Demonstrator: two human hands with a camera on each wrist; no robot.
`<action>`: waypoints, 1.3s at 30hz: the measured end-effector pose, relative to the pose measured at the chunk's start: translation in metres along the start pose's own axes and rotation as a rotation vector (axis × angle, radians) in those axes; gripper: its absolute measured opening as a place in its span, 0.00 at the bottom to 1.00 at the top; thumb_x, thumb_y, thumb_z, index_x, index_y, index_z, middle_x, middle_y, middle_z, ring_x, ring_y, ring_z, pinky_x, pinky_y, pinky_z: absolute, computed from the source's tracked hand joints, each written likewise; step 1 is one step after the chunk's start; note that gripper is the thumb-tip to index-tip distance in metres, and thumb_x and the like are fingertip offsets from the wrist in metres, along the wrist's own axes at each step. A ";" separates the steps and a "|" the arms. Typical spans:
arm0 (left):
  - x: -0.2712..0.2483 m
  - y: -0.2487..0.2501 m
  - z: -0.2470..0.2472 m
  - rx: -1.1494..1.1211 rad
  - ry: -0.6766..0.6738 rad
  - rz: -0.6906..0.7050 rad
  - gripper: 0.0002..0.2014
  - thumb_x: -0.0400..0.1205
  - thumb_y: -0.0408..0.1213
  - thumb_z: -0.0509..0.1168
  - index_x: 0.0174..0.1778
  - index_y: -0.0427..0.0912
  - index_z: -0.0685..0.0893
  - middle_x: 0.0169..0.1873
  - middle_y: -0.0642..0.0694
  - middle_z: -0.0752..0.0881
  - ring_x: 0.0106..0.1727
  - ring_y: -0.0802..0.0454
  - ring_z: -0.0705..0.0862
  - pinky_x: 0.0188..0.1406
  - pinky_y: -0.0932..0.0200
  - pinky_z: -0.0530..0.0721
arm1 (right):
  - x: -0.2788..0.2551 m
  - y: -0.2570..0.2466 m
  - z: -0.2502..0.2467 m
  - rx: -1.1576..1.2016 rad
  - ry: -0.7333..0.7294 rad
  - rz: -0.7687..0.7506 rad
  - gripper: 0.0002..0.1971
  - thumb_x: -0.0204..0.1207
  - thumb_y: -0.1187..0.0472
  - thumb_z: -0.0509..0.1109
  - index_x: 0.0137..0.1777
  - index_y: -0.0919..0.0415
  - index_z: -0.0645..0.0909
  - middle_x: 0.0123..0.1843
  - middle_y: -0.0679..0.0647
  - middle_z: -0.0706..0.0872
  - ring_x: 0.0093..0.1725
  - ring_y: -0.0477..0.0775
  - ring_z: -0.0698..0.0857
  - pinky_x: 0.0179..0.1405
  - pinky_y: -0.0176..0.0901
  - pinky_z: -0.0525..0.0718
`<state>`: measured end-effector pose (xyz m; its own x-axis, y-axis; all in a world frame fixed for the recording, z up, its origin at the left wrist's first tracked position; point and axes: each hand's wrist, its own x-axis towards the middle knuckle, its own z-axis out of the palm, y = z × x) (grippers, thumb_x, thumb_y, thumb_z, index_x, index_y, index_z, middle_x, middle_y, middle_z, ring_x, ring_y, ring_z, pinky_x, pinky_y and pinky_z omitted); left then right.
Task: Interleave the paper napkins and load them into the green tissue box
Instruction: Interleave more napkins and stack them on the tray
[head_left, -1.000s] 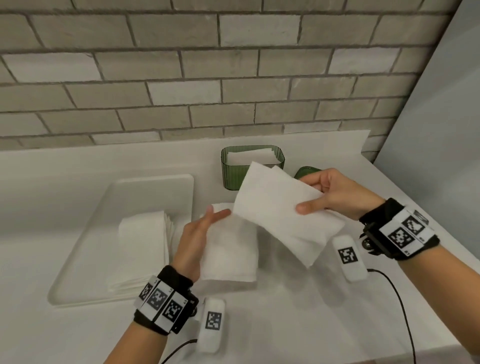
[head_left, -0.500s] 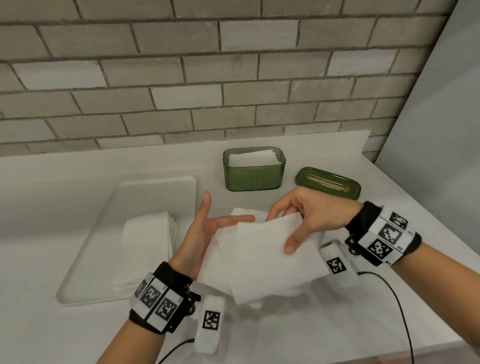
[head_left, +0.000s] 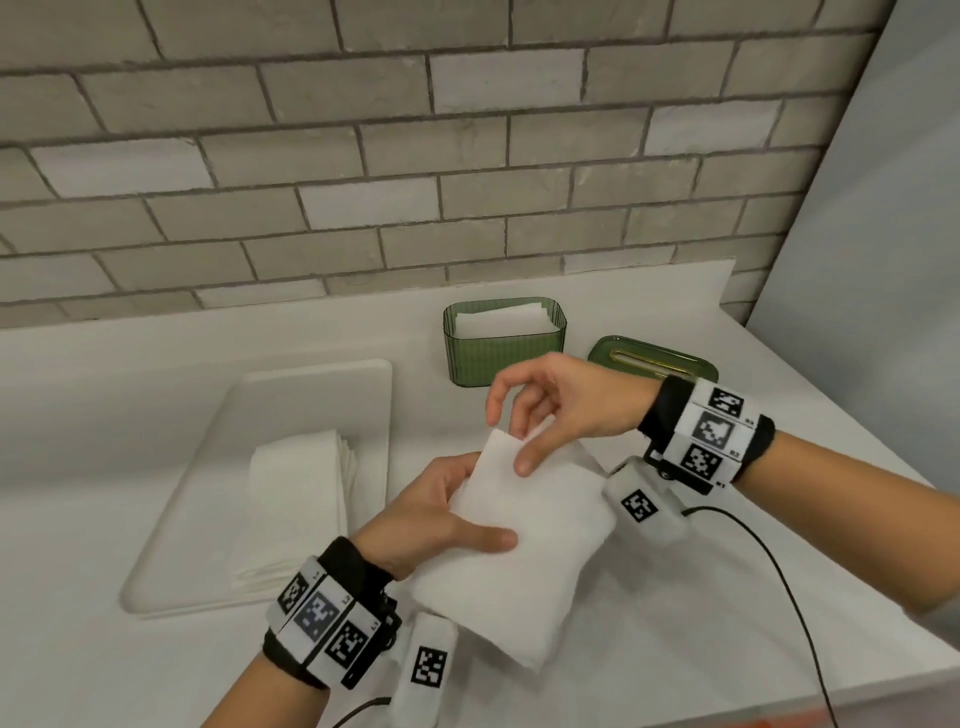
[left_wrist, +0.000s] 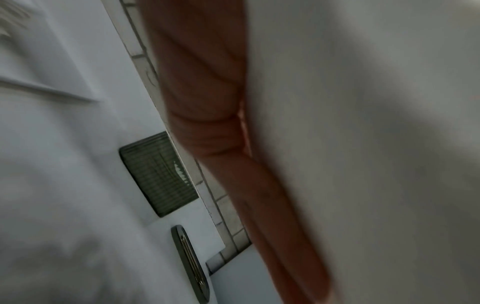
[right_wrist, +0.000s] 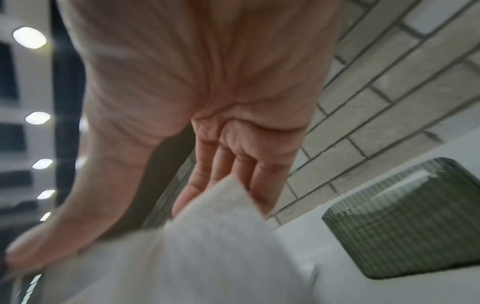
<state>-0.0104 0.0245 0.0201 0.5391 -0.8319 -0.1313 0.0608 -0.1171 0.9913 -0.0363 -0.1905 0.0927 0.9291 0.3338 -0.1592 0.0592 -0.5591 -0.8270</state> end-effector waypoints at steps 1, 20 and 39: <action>-0.003 -0.002 -0.001 -0.029 0.056 0.020 0.24 0.72 0.24 0.76 0.65 0.36 0.84 0.58 0.37 0.90 0.57 0.40 0.90 0.54 0.51 0.88 | -0.002 0.006 -0.004 0.053 0.013 -0.003 0.25 0.63 0.66 0.85 0.59 0.61 0.80 0.45 0.64 0.92 0.43 0.61 0.90 0.47 0.49 0.87; -0.021 -0.026 -0.053 -0.094 0.830 0.320 0.25 0.81 0.25 0.70 0.70 0.56 0.83 0.62 0.59 0.88 0.66 0.50 0.85 0.60 0.58 0.85 | 0.031 0.104 0.065 -0.492 -0.006 0.431 0.28 0.59 0.45 0.84 0.55 0.59 0.84 0.57 0.53 0.80 0.53 0.55 0.82 0.49 0.44 0.84; -0.013 0.002 -0.011 -0.153 0.330 0.246 0.23 0.86 0.60 0.53 0.69 0.58 0.85 0.67 0.45 0.87 0.69 0.45 0.85 0.71 0.37 0.79 | 0.019 -0.047 0.000 -0.097 -0.026 -0.124 0.22 0.62 0.68 0.85 0.56 0.64 0.84 0.41 0.63 0.92 0.36 0.55 0.90 0.43 0.50 0.89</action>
<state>-0.0082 0.0406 0.0236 0.7909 -0.6046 0.0951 0.0074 0.1649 0.9863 -0.0213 -0.1580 0.1281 0.9026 0.4241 -0.0739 0.2094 -0.5825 -0.7854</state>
